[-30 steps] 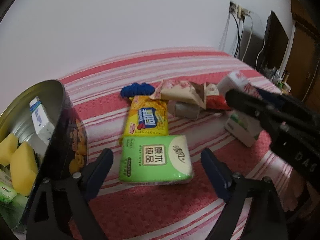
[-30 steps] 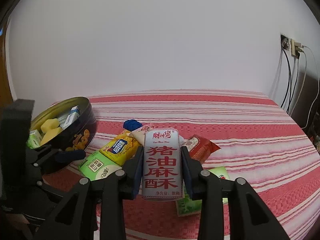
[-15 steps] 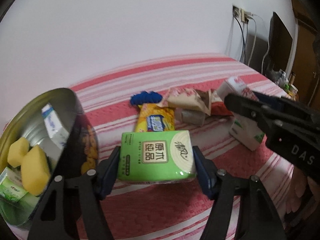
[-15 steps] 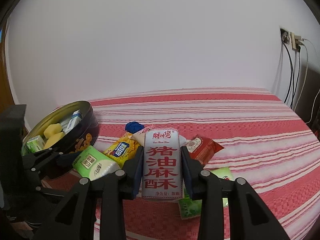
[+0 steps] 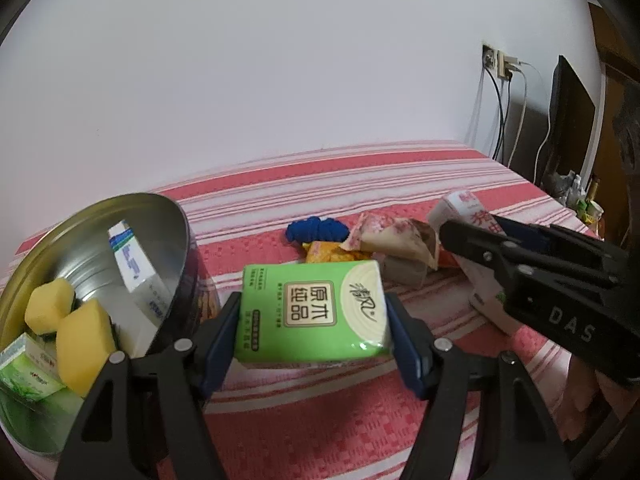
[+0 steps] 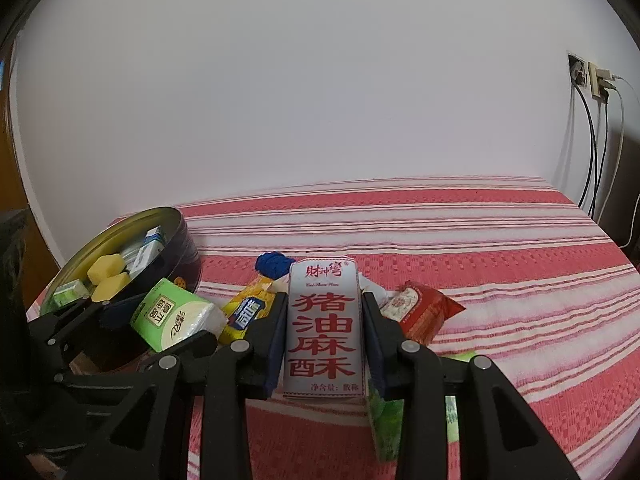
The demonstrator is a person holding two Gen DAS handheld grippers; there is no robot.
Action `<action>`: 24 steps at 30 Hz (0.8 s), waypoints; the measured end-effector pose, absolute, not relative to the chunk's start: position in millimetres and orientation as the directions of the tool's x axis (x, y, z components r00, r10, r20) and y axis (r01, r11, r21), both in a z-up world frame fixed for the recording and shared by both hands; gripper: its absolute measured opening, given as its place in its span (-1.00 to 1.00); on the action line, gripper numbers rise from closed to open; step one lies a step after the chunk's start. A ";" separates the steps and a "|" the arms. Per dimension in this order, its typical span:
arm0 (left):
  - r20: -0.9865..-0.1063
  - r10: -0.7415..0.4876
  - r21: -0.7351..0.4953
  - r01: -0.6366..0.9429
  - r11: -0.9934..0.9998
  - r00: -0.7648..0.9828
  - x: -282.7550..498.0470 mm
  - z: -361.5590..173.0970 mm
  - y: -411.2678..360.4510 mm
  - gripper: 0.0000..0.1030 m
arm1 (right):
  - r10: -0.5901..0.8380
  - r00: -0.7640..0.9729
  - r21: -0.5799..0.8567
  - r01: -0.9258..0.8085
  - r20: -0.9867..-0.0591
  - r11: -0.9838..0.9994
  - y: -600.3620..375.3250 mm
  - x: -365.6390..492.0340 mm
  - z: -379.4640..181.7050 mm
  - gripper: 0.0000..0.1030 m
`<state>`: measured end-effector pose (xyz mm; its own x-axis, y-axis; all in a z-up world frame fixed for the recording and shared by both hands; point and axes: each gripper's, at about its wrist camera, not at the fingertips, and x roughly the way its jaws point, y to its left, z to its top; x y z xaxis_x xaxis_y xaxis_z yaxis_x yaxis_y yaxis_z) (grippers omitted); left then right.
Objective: Organize objects
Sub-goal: 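Lift the tissue pack with the left tool while the right tool holds the white box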
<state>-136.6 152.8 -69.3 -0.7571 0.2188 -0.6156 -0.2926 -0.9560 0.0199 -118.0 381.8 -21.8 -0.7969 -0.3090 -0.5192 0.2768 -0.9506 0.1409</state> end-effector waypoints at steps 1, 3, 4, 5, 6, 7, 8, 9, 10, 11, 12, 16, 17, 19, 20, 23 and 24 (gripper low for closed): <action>-0.613 0.218 0.021 -0.292 -0.956 -0.759 -137.4 -69.0 153.3 0.33 | -0.307 -0.797 0.142 0.274 -0.519 -0.951 382.0 -119.7 -21.8 -0.27; -0.607 0.217 0.019 -0.287 -0.958 -0.764 -140.1 -68.2 154.2 0.33 | -0.307 -0.799 0.142 0.273 -0.517 -0.951 382.8 -122.5 -21.3 -0.27; -0.606 0.214 0.020 -0.284 -0.959 -0.766 -141.0 -68.0 154.6 0.33 | -0.306 -0.799 0.144 0.271 -0.517 -0.952 383.4 -123.6 -21.2 -0.27; -0.604 0.214 0.020 -0.283 -0.959 -0.767 -142.4 -67.9 155.1 0.33 | -0.305 -0.800 0.147 0.268 -0.517 -0.952 384.3 -124.6 -21.2 -0.27; -0.602 0.213 0.020 -0.282 -0.959 -0.769 -143.1 -67.8 155.1 0.33 | -0.303 -0.801 0.150 0.264 -0.515 -0.953 385.3 -125.1 -21.3 -0.27; -0.596 0.211 0.025 -0.280 -0.960 -0.775 -142.9 -66.9 156.1 0.33 | -0.301 -0.803 0.155 0.258 -0.514 -0.954 387.0 -125.3 -21.2 -0.27; -0.590 0.209 0.030 -0.280 -0.959 -0.780 -141.6 -66.2 157.0 0.33 | -0.299 -0.805 0.158 0.255 -0.512 -0.954 387.2 -125.3 -21.2 -0.27; -0.583 0.207 0.038 -0.280 -0.959 -0.786 -139.4 -65.1 157.7 0.33 | -0.295 -0.809 0.159 0.249 -0.508 -0.955 387.0 -124.8 -21.1 -0.27; -0.572 0.202 0.048 -0.278 -0.959 -0.795 -136.7 -63.9 158.9 0.33 | -0.293 -0.814 0.158 0.246 -0.501 -0.956 388.6 -123.2 -20.1 -0.27; -0.560 0.198 0.058 -0.277 -0.959 -0.805 -134.1 -62.6 159.1 0.33 | -0.288 -0.820 0.154 0.244 -0.494 -0.958 388.6 -121.2 -19.3 -0.27; -0.549 0.196 0.066 -0.276 -0.959 -0.812 -132.2 -61.3 159.3 0.33 | -0.282 -0.826 0.147 0.240 -0.489 -0.960 387.7 -119.4 -18.8 -0.27; -0.522 0.187 0.080 -0.267 -0.960 -0.832 -129.6 -58.0 159.2 0.33 | -0.259 -0.846 0.114 0.233 -0.466 -0.966 385.6 -112.9 -16.3 -0.27; -0.519 0.187 0.078 -0.265 -0.961 -0.834 -130.0 -57.7 158.1 0.33 | -0.255 -0.849 0.107 0.232 -0.462 -0.967 385.8 -111.2 -15.8 -0.27; -0.513 0.190 0.072 -0.263 -0.962 -0.837 -130.7 -57.1 156.1 0.33 | -0.249 -0.854 0.099 0.230 -0.456 -0.968 385.7 -109.3 -15.0 -0.27; -0.508 0.189 0.069 -0.259 -0.963 -0.840 -130.4 -56.7 155.1 0.33 | -0.247 -0.856 0.098 0.228 -0.453 -0.969 386.2 -108.6 -14.6 -0.27; -0.485 0.194 0.065 -0.257 -0.964 -0.852 -126.9 -53.4 153.2 0.33 | -0.247 -0.862 0.103 0.224 -0.443 -0.969 389.0 -106.5 -13.0 -0.27; -0.477 0.196 0.065 -0.257 -0.964 -0.857 -125.5 -52.4 152.8 0.33 | -0.246 -0.863 0.104 0.222 -0.441 -0.969 389.3 -106.4 -12.8 -0.27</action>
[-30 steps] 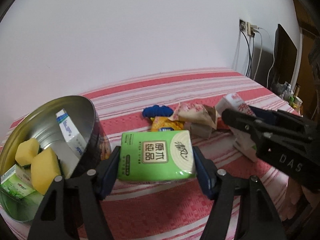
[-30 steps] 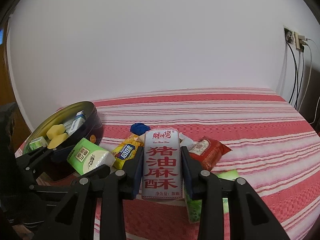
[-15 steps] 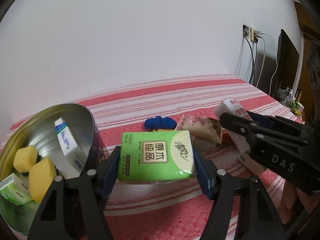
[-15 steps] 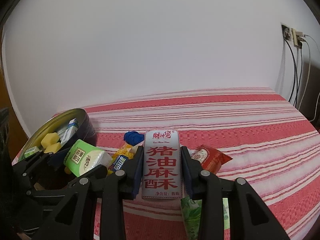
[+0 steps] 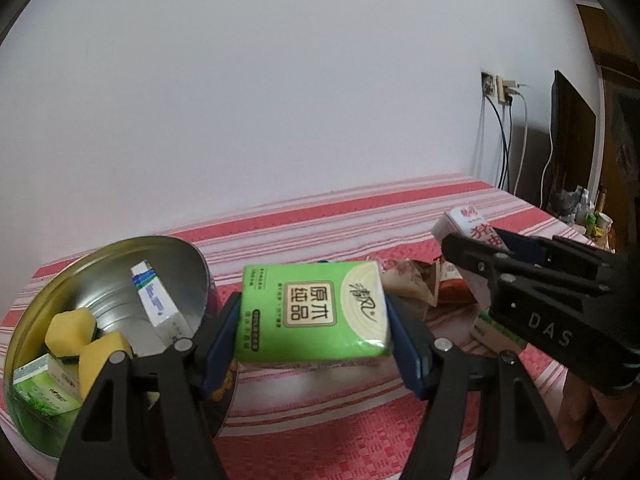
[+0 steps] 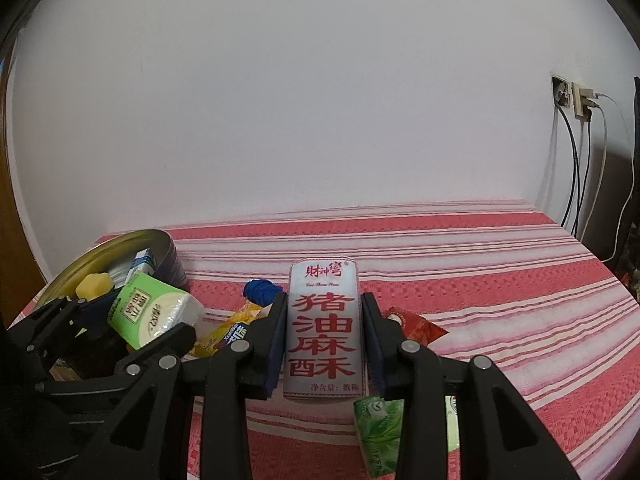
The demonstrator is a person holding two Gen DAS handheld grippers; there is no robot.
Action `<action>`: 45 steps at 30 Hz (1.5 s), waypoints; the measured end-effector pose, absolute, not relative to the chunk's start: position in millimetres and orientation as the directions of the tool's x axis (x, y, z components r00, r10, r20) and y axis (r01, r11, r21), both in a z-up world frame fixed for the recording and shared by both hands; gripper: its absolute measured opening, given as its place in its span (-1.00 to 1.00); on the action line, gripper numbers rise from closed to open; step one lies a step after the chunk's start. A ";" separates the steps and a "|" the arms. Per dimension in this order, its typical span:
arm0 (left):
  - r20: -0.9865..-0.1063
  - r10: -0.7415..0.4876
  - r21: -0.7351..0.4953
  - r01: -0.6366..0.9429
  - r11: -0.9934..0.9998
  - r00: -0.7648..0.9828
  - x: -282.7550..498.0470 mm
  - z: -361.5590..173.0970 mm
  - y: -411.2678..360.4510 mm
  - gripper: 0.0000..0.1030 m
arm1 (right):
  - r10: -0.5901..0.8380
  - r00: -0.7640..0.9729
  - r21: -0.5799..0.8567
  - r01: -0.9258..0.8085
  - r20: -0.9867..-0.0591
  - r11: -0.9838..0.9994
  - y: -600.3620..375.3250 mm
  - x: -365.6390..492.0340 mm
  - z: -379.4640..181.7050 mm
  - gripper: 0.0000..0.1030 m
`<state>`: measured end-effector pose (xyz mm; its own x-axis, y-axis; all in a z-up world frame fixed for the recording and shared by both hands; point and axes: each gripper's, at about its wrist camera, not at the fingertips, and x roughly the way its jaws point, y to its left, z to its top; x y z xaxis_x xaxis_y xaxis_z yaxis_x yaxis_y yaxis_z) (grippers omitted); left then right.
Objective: Organize objects
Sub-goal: 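Lift the tissue pack with the left tool while the right tool holds the white box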
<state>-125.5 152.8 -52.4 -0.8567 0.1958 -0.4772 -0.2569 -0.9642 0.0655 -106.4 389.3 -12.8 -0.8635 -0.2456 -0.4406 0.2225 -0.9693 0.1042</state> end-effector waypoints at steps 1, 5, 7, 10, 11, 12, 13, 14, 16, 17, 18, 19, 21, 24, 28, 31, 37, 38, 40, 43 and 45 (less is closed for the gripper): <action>-0.473 0.200 0.066 -0.260 -0.963 -0.858 -124.5 -51.7 152.8 0.33 | -0.246 -0.864 0.105 0.222 -0.440 -0.969 389.4 -106.3 -12.3 -0.27; -0.458 0.205 0.056 -0.258 -0.964 -0.865 -122.3 -48.8 149.4 0.33 | -0.238 -0.871 0.099 0.216 -0.430 -0.971 390.6 -104.0 -10.5 -0.27; -0.450 0.209 0.045 -0.256 -0.966 -0.868 -121.1 -48.0 146.9 0.33 | -0.232 -0.879 0.089 0.215 -0.417 -0.973 389.7 -101.2 -9.2 -0.27; -0.438 0.215 0.035 -0.256 -0.966 -0.873 -120.1 -46.6 145.4 0.33 | -0.222 -0.890 0.069 0.212 -0.398 -0.975 388.1 -96.5 -6.9 -0.27; -0.435 0.215 0.036 -0.255 -0.966 -0.874 -119.3 -46.4 145.1 0.33 | -0.219 -0.893 0.063 0.211 -0.394 -0.975 387.2 -95.9 -6.5 -0.27; -0.432 0.214 0.036 -0.254 -0.967 -0.876 -118.8 -46.1 145.1 0.33 | -0.215 -0.894 0.059 0.209 -0.393 -0.976 385.8 -96.0 -6.5 -0.27; -0.428 0.212 0.036 -0.252 -0.967 -0.878 -118.2 -45.8 144.9 0.33 | -0.212 -0.896 0.055 0.207 -0.391 -0.977 385.4 -95.8 -6.2 -0.27; -0.424 0.212 0.035 -0.250 -0.968 -0.881 -117.3 -45.4 144.3 0.33 | -0.212 -0.897 0.053 0.208 -0.389 -0.977 382.7 -97.2 -6.9 -0.27; -0.416 0.211 0.031 -0.245 -0.969 -0.885 -116.6 -44.7 143.0 0.33 | -0.211 -0.899 0.050 0.207 -0.384 -0.977 382.8 -96.1 -6.6 -0.27; -0.411 0.210 0.028 -0.243 -0.970 -0.887 -116.2 -44.6 141.9 0.33 | -0.210 -0.901 0.048 0.207 -0.380 -0.977 383.8 -94.9 -5.9 -0.27; -0.406 0.210 0.026 -0.241 -0.970 -0.889 -115.9 -44.3 140.8 0.33 | -0.209 -0.902 0.046 0.208 -0.376 -0.977 384.3 -93.9 -5.3 -0.27; -0.401 0.210 0.024 -0.240 -0.971 -0.892 -115.4 -44.2 139.6 0.33 | -0.209 -0.904 0.045 0.208 -0.374 -0.977 385.1 -92.5 -4.3 -0.27; -0.391 0.209 0.022 -0.236 -0.972 -0.897 -114.3 -43.9 136.9 0.33 | -0.207 -0.907 0.038 0.208 -0.365 -0.977 383.7 -90.6 -3.8 -0.27; -0.377 0.204 0.017 -0.227 -0.974 -0.903 -112.7 -44.3 133.2 0.33 | -0.204 -0.913 0.028 0.207 -0.353 -0.978 381.0 -88.5 -3.6 -0.27; -0.366 0.202 0.012 -0.222 -0.975 -0.908 -111.2 -45.2 129.6 0.33 | -0.205 -0.916 0.023 0.210 -0.345 -0.977 379.8 -86.0 -2.9 -0.27; -0.358 0.200 0.011 -0.218 -0.976 -0.912 -109.1 -44.2 128.8 0.33 | -0.207 -0.918 0.022 0.212 -0.338 -0.977 379.3 -83.6 -2.3 -0.27; -0.343 0.195 0.001 -0.208 -0.978 -0.919 -108.2 -42.2 127.5 0.33 | -0.207 -0.926 0.016 0.213 -0.317 -0.977 378.1 -78.4 -1.2 -0.27; -0.339 0.194 0.000 -0.206 -0.979 -0.920 -108.0 -41.8 126.9 0.33 | -0.206 -0.927 0.013 0.212 -0.314 -0.977 377.5 -77.5 -1.1 -0.27; -0.334 0.192 -0.003 -0.203 -0.979 -0.923 -107.1 -41.8 125.8 0.33 | -0.206 -0.929 0.011 0.213 -0.308 -0.977 376.7 -75.9 -0.8 -0.27; -0.324 0.189 -0.006 -0.198 -0.980 -0.927 -104.9 -41.3 124.4 0.33 | -0.205 -0.930 0.011 0.212 -0.304 -0.977 375.5 -74.5 -0.5 -0.27; -0.317 0.188 -0.007 -0.196 -0.981 -0.930 -103.7 -41.2 123.0 0.33 | -0.205 -0.932 0.011 0.212 -0.299 -0.977 375.4 -73.6 -0.6 -0.27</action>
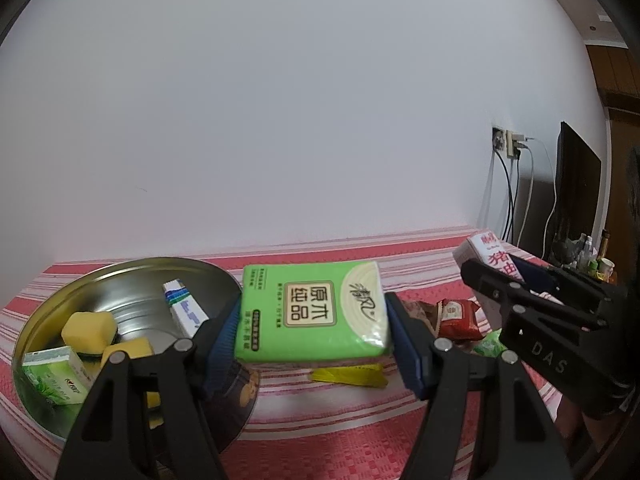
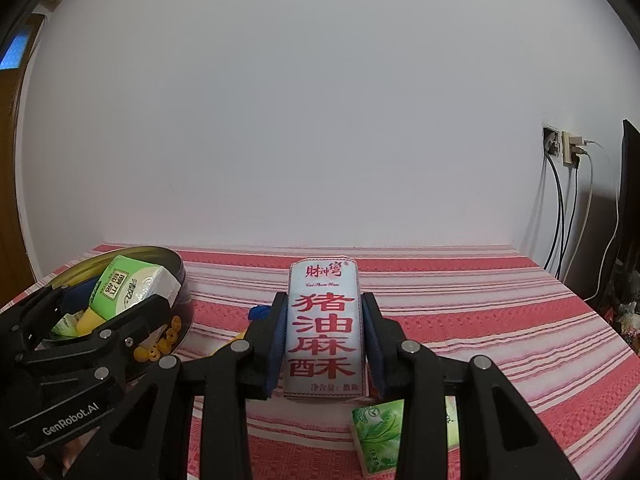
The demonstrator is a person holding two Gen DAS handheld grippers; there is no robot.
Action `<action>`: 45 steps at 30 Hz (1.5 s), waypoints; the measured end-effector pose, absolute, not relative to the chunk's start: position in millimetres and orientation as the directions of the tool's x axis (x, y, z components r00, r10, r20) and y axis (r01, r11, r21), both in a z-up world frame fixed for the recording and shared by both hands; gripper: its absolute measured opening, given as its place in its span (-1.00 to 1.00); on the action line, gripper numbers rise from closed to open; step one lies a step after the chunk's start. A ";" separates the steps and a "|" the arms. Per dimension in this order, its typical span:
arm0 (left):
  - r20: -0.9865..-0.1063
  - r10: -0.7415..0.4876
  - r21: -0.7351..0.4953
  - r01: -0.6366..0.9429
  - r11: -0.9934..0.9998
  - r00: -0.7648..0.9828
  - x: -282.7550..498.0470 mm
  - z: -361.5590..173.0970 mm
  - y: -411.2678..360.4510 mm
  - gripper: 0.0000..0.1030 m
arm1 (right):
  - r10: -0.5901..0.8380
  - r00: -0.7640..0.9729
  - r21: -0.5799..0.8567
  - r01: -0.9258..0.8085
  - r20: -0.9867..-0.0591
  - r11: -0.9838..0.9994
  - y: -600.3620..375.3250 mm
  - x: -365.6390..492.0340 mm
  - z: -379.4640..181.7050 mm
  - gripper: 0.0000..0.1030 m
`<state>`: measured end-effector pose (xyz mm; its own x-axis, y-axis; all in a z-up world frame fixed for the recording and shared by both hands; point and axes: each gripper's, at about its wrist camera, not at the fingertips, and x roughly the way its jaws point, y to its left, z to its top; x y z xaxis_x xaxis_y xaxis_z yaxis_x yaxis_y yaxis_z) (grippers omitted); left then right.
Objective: Organize objects
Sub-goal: 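Lift the tissue pack with the left tool while the right tool holds the white box, then carry the tissue pack and white box over the metal tin with both tools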
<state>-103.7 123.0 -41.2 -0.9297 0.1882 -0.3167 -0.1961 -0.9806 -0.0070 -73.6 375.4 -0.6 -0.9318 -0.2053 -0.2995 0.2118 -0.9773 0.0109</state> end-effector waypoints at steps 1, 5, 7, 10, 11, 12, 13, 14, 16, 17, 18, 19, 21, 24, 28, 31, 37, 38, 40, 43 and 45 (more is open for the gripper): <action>-0.313 0.185 -0.008 -0.193 -0.981 -0.931 -103.0 -41.1 122.5 0.33 | -0.205 -0.933 0.010 0.211 -0.297 -0.977 374.9 -72.7 -0.4 -0.27; -0.304 0.180 -0.011 -0.186 -0.983 -0.935 -101.7 -41.4 120.2 0.33 | -0.202 -0.937 0.004 0.210 -0.285 -0.978 373.0 -67.8 0.9 -0.27; -0.300 0.176 -0.012 -0.181 -0.983 -0.938 -101.1 -41.3 119.4 0.33 | -0.202 -0.938 0.000 0.211 -0.281 -0.978 371.3 -65.6 1.6 -0.27; -0.293 0.166 -0.014 -0.170 -0.985 -0.942 -100.3 -40.9 118.7 0.33 | -0.201 -0.940 -0.004 0.210 -0.275 -0.978 369.1 -63.6 1.8 -0.27; -0.291 0.164 -0.014 -0.167 -0.986 -0.943 -100.0 -40.9 118.3 0.33 | -0.200 -0.941 -0.005 0.210 -0.273 -0.978 368.5 -62.9 2.0 -0.27; -0.289 0.162 -0.014 -0.165 -0.986 -0.943 -99.9 -40.9 118.0 0.33 | -0.200 -0.941 -0.005 0.209 -0.272 -0.978 368.7 -62.0 1.3 -0.27; -0.287 0.160 -0.014 -0.163 -0.987 -0.944 -99.3 -40.8 117.6 0.33 | -0.199 -0.942 -0.006 0.209 -0.271 -0.978 368.3 -61.3 1.4 -0.27; -0.284 0.155 -0.015 -0.157 -0.987 -0.946 -98.7 -40.7 117.1 0.33 | -0.199 -0.942 -0.006 0.208 -0.269 -0.978 368.0 -60.5 1.4 -0.27; -0.279 0.152 -0.016 -0.153 -0.988 -0.948 -97.5 -40.4 116.2 0.33 | -0.198 -0.943 -0.007 0.208 -0.267 -0.978 367.4 -59.7 1.9 -0.27; -0.277 0.150 -0.016 -0.151 -0.988 -0.949 -97.0 -40.3 115.8 0.33 | -0.199 -0.943 -0.007 0.208 -0.266 -0.978 367.6 -60.8 2.6 -0.27; -0.274 0.147 -0.016 -0.149 -0.989 -0.950 -96.4 -40.2 115.4 0.33 | -0.199 -0.944 -0.007 0.208 -0.265 -0.978 367.5 -60.6 2.4 -0.27; -0.272 0.146 -0.017 -0.147 -0.989 -0.951 -95.9 -40.5 114.5 0.33 | -0.200 -0.943 -0.007 0.209 -0.264 -0.978 367.5 -60.8 1.8 -0.27; -0.267 0.141 -0.017 -0.141 -0.990 -0.953 -94.9 -40.2 113.8 0.33 | -0.200 -0.945 -0.007 0.209 -0.260 -0.978 366.8 -59.5 2.4 -0.27; -0.260 0.128 -0.025 -0.126 -0.992 -0.957 -93.5 -39.7 111.0 0.33 | -0.202 -0.946 -0.004 0.210 -0.254 -0.978 364.1 -51.9 3.3 -0.27; -0.246 0.111 -0.050 -0.102 -0.994 -0.963 -90.8 -38.3 103.9 0.33 | -0.197 -0.951 -0.004 0.204 -0.237 -0.979 362.1 -42.5 5.5 -0.27; -0.230 0.096 -0.059 -0.084 -0.995 -0.969 -87.4 -36.9 99.6 0.33 | -0.192 -0.958 -0.003 0.197 -0.214 -0.980 361.8 -35.7 6.7 -0.27; -0.203 0.053 -0.071 -0.039 -0.997 -0.978 -77.7 -28.3 80.2 0.33 | -0.222 -0.947 0.009 0.226 -0.231 -0.974 354.2 -34.1 9.5 -0.27; -0.199 0.045 -0.074 -0.031 -0.997 -0.979 -76.5 -24.6 74.8 0.33 | -0.230 -0.945 0.006 0.235 -0.233 -0.972 351.6 -36.2 11.1 -0.27; -0.190 0.017 -0.063 -0.005 -0.998 -0.982 -75.2 -18.2 65.1 0.33 | -0.256 -0.938 0.005 0.262 -0.232 -0.965 343.2 -37.5 18.8 -0.27; -0.196 -0.031 -0.055 0.043 -0.998 -0.980 -77.0 -11.1 44.6 0.33 | -0.299 -0.927 0.015 0.304 -0.228 -0.953 332.0 -41.4 30.4 -0.27; -0.200 -0.066 -0.053 0.078 -0.996 -0.978 -79.6 -8.1 29.9 0.33 | -0.331 -0.917 0.010 0.338 -0.223 -0.941 320.8 -44.6 39.4 -0.27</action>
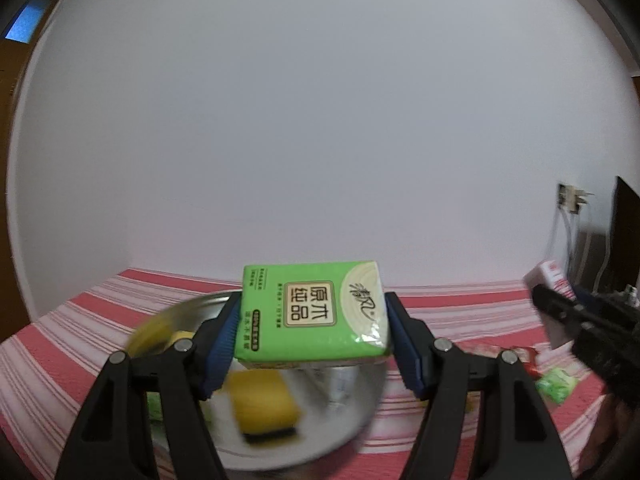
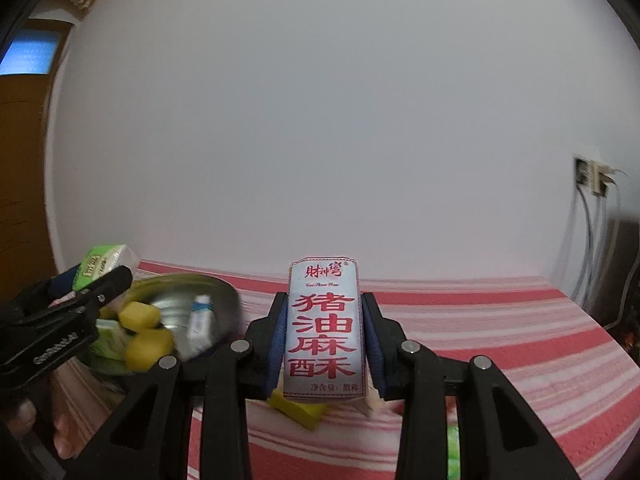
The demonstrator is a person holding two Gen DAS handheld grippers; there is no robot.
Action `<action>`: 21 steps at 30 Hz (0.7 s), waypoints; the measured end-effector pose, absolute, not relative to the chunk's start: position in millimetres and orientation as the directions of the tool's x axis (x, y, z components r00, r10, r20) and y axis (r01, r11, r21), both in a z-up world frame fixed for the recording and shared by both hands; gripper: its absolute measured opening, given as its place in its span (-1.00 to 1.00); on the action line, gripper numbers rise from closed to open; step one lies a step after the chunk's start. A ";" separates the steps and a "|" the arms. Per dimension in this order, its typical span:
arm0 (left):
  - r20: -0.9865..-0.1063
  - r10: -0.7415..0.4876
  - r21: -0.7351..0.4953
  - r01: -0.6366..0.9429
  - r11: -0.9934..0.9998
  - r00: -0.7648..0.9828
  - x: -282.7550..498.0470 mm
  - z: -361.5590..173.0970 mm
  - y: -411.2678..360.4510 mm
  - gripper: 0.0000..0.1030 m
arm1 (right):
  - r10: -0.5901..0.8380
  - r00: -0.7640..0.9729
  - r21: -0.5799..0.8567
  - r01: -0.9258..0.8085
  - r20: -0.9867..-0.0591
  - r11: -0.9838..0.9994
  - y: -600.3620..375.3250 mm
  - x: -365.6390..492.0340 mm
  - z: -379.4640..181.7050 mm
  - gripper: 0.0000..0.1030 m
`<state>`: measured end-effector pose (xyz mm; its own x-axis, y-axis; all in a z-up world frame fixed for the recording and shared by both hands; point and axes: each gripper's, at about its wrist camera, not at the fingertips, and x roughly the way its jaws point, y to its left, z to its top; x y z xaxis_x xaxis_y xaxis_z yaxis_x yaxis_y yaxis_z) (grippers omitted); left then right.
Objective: Organize objects
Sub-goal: 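Carry the tissue pack and white box over the metal tin with both tools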
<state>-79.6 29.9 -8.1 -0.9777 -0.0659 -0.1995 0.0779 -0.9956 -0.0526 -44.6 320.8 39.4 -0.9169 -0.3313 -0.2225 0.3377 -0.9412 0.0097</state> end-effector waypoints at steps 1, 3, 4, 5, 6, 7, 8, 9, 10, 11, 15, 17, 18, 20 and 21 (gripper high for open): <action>-0.205 -0.084 -0.055 0.097 -0.994 -0.975 -82.0 -6.6 19.8 0.33 | -0.341 -0.913 0.005 0.349 -0.222 -0.937 316.1 -45.4 41.9 -0.27; -0.213 -0.111 -0.052 0.124 -0.991 -0.971 -85.6 -5.0 7.6 0.33 | -0.368 -0.902 -0.007 0.379 -0.224 -0.925 306.5 -48.6 43.4 -0.27; -0.215 -0.126 -0.047 0.139 -0.989 -0.968 -87.0 -4.4 0.9 0.33 | -0.385 -0.894 -0.008 0.397 -0.230 -0.918 300.0 -50.6 46.1 -0.27; -0.220 -0.138 -0.042 0.150 -0.988 -0.966 -88.9 -3.8 -6.1 0.33 | -0.397 -0.887 -0.005 0.410 -0.234 -0.912 296.1 -52.2 47.8 -0.27; -0.226 -0.147 -0.037 0.159 -0.987 -0.963 -90.6 -3.2 -11.7 0.33 | -0.410 -0.880 0.001 0.422 -0.238 -0.907 292.3 -54.3 49.7 -0.27; -0.230 -0.158 -0.031 0.170 -0.985 -0.960 -92.1 -2.4 -17.6 0.33 | -0.427 -0.871 0.012 0.437 -0.243 -0.899 288.0 -57.3 52.2 -0.27; -0.236 -0.166 -0.028 0.178 -0.984 -0.958 -93.8 -1.7 -23.8 0.33 | -0.438 -0.865 0.019 0.447 -0.245 -0.894 285.3 -59.4 53.8 -0.27; -0.240 -0.171 -0.025 0.182 -0.983 -0.955 -95.3 -1.1 -28.6 0.33 | -0.449 -0.858 0.025 0.458 -0.249 -0.889 281.1 -62.6 56.0 -0.27; -0.243 -0.178 -0.020 0.188 -0.982 -0.954 -96.7 -0.6 -33.4 0.33 | -0.456 -0.854 0.028 0.464 -0.252 -0.885 278.3 -64.7 57.3 -0.27; -0.246 -0.185 -0.015 0.195 -0.981 -0.951 -98.3 -0.4 -37.6 0.33 | -0.468 -0.846 0.032 0.476 -0.255 -0.879 273.5 -68.0 59.5 -0.27; -0.263 -0.205 0.024 0.206 -0.978 -0.943 -106.1 -1.8 -48.2 0.33 | -0.494 -0.829 0.024 0.506 -0.262 -0.862 256.6 -75.4 65.8 -0.27; -0.278 -0.205 0.027 0.205 -0.978 -0.938 -110.4 -2.9 -54.8 0.33 | -0.505 -0.821 0.013 0.521 -0.266 -0.854 246.8 -78.8 67.7 -0.27; -0.285 -0.204 0.024 0.206 -0.978 -0.937 -111.5 -2.9 -56.4 0.33 | -0.506 -0.820 0.009 0.523 -0.267 -0.852 246.2 -80.6 67.6 -0.27; -0.304 -0.199 0.014 0.205 -0.979 -0.932 -114.8 -5.8 -62.5 0.33 | -0.518 -0.811 0.006 0.537 -0.274 -0.844 237.7 -85.5 67.8 -0.27; -0.314 -0.198 0.009 0.206 -0.979 -0.928 -117.1 -7.3 -65.1 0.33 | -0.522 -0.807 0.007 0.541 -0.276 -0.841 235.8 -87.5 67.4 -0.27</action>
